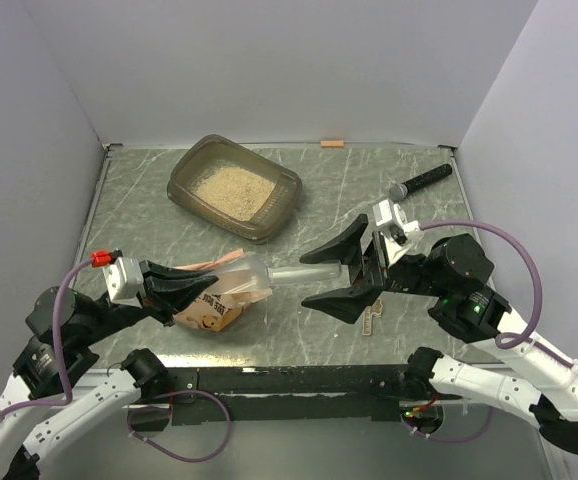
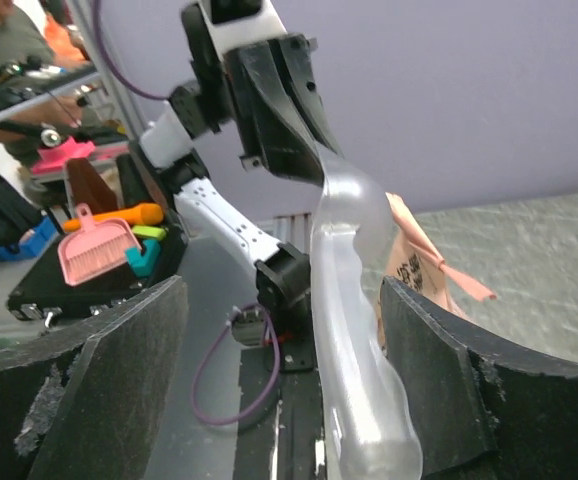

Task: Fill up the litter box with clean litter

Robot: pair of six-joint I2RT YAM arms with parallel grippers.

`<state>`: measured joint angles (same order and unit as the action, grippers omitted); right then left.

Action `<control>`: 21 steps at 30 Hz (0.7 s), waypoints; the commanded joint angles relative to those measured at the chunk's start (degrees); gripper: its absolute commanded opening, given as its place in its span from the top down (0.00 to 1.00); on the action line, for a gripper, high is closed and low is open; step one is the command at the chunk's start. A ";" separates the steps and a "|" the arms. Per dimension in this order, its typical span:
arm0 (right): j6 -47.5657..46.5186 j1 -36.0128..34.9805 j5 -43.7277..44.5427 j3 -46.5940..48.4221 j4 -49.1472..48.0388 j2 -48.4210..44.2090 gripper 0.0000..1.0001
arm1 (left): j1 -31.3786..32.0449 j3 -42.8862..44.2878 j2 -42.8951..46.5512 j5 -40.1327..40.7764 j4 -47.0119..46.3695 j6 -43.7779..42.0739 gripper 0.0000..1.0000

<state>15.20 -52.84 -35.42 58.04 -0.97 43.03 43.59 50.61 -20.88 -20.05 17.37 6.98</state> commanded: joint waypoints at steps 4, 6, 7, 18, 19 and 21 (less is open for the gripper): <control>2.55 0.28 -3.78 1.37 -6.23 1.80 0.22 | 0.00 -0.25 -0.21 1.77 -4.45 2.16 0.99; 2.64 0.28 -2.99 0.50 -7.02 1.80 0.22 | 0.00 -0.07 -0.12 1.77 -4.45 2.24 0.99; 2.64 0.37 -2.73 0.15 -7.37 1.54 0.22 | 0.00 0.01 0.05 1.77 -4.53 2.33 0.99; 2.99 0.54 -2.20 -1.62 -8.26 1.97 0.26 | 0.00 0.89 0.67 2.04 -3.66 2.60 0.99; 2.82 0.54 -2.20 -1.53 -7.91 1.97 0.27 | -0.09 0.81 0.67 2.12 -3.74 2.60 0.99; 2.73 0.63 -2.11 -1.53 -7.73 1.89 0.29 | 0.00 0.63 0.67 2.12 -3.92 2.60 0.99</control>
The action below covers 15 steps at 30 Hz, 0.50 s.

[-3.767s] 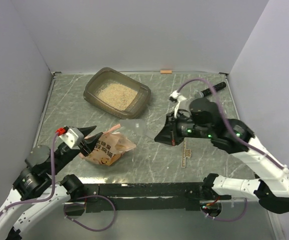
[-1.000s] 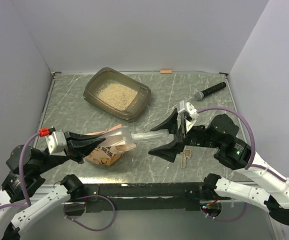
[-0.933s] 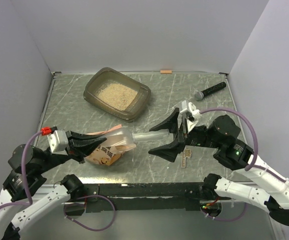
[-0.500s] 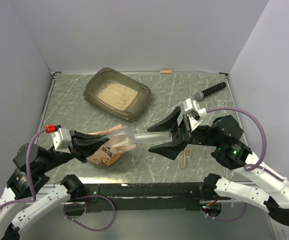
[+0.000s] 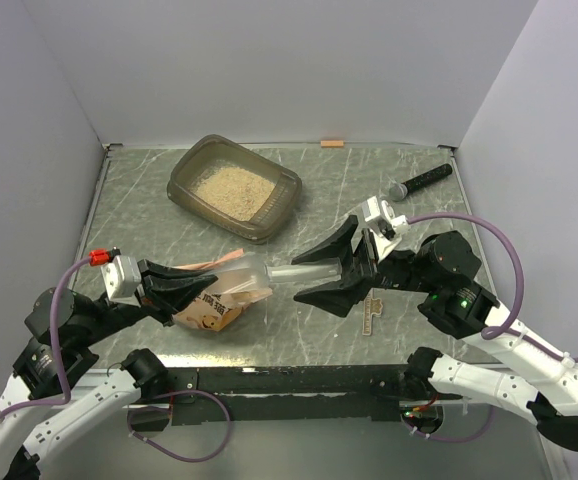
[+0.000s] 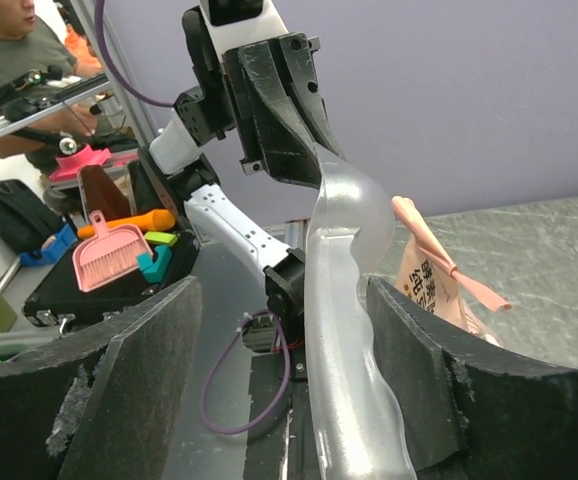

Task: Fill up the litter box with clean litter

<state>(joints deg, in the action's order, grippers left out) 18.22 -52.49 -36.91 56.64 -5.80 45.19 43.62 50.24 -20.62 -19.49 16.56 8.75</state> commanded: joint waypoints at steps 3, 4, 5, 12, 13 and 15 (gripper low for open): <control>-0.38 0.46 -0.71 0.31 -2.02 -0.10 0.39 | -0.02 1.00 -0.12 1.47 -3.11 0.83 0.99; -0.64 0.46 -0.71 0.48 -1.50 -0.01 0.41 | -0.02 1.00 -0.21 1.47 -3.11 0.83 0.99; -0.73 0.46 -0.62 0.66 -1.14 0.07 0.44 | -0.11 0.92 -0.21 1.38 -3.37 0.91 0.99; -1.69 0.55 1.92 1.10 1.31 0.07 0.50 | -0.02 1.35 -0.65 1.12 -3.20 0.83 0.99; -2.13 0.55 2.71 1.62 2.02 0.16 0.50 | -0.11 1.44 -0.65 1.03 -3.20 0.83 0.99; -2.48 0.46 3.07 1.72 2.64 0.34 0.48 | -0.02 1.70 -0.82 0.85 -3.02 0.83 0.99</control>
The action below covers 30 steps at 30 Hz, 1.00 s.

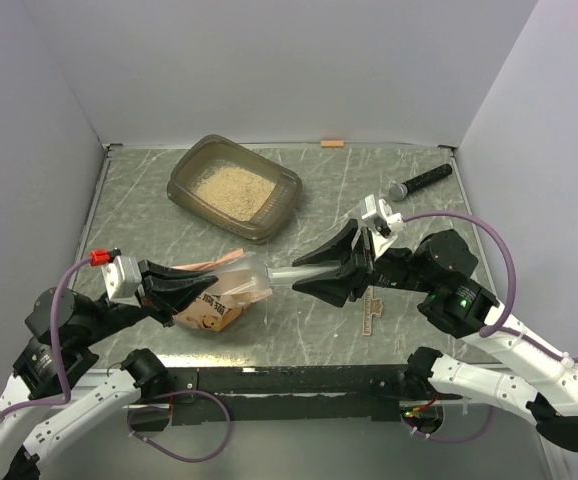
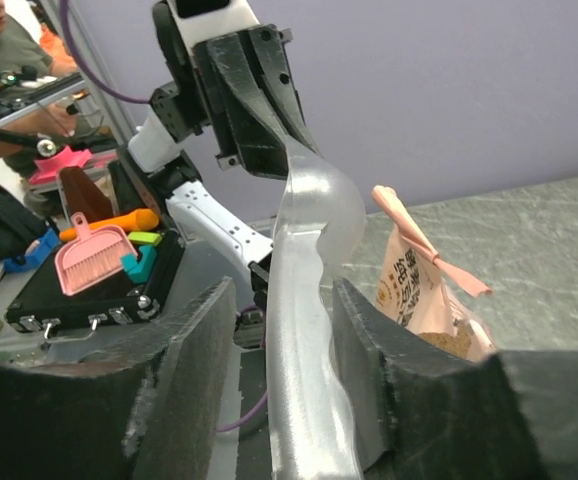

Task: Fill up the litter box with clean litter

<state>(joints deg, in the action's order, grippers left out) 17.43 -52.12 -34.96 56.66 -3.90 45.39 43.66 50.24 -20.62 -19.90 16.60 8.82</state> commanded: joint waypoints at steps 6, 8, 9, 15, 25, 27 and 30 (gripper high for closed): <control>-2.22 0.26 1.56 2.22 2.05 0.84 0.47 | -0.07 2.23 -1.09 1.09 -2.80 0.59 0.99; -2.40 0.17 1.39 1.87 1.62 0.58 0.48 | -0.07 2.32 -1.35 1.00 -2.54 0.50 0.99; -2.31 0.17 1.30 1.61 1.36 0.49 0.48 | -0.07 2.32 -1.52 1.00 -2.62 0.41 0.99; -2.66 0.17 2.26 0.91 0.21 -0.38 0.49 | -0.07 1.71 -1.88 0.65 -2.89 0.50 0.99; -2.84 0.44 1.92 0.99 0.30 -0.65 0.50 | -0.07 0.65 -1.70 1.00 -2.98 0.59 0.99; -2.84 0.44 1.83 0.99 0.30 -0.47 0.56 | -0.07 0.65 -1.53 1.09 -3.15 0.59 0.99; -2.58 0.52 2.18 0.29 -0.75 -0.65 0.66 | -0.07 0.91 -2.05 0.65 -2.54 0.59 0.99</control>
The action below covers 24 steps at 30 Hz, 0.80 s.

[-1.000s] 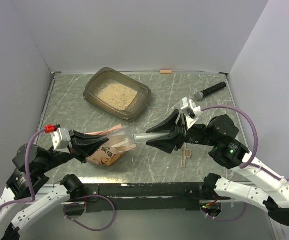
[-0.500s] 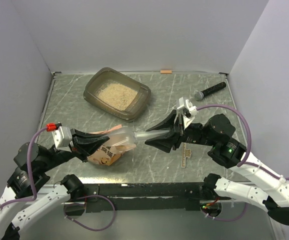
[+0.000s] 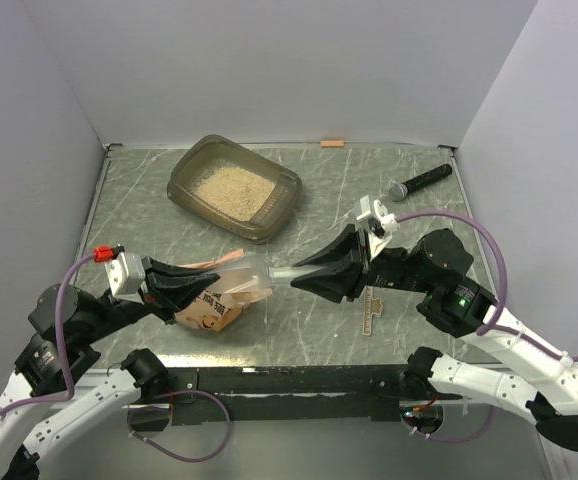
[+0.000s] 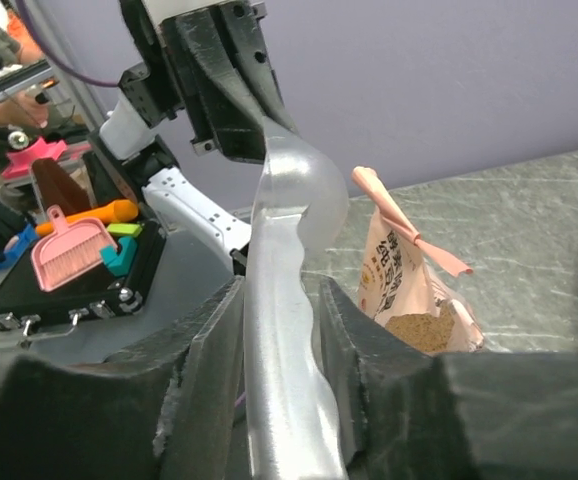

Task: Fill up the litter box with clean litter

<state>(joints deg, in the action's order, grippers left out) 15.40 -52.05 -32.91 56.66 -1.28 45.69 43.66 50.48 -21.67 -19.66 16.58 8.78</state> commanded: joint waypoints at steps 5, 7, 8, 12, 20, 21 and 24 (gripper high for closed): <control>0.33 0.46 2.40 -1.12 -4.26 -1.74 1.00 | -0.07 0.50 -0.57 0.41 -1.55 0.80 0.99; 0.51 0.46 2.41 -1.21 -4.44 -2.10 1.00 | -0.07 0.32 -0.91 -0.03 -0.50 0.72 0.93; 0.51 0.55 2.41 -0.94 -4.09 -1.92 1.00 | -0.07 0.32 -1.09 -0.11 0.20 0.02 0.88; -0.10 0.55 5.11 0.72 -0.40 -1.75 1.00 | -0.07 2.16 -2.76 -0.64 4.68 -3.40 0.53; -3.00 1.51 20.15 6.08 16.82 -2.63 1.00 | -0.07 4.46 -3.03 8.58 15.40 -17.01 0.41; -3.18 1.78 21.73 6.61 18.31 -2.71 1.00 | -0.07 4.19 -2.94 10.41 15.94 -18.34 0.38; -3.79 2.22 26.13 8.37 25.61 -2.63 1.00 | -0.15 4.28 -4.16 16.57 18.83 -22.74 0.36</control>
<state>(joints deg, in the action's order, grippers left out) 13.85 -50.68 -16.49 60.77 15.00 44.14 43.59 52.80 -24.64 -12.05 30.59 -5.76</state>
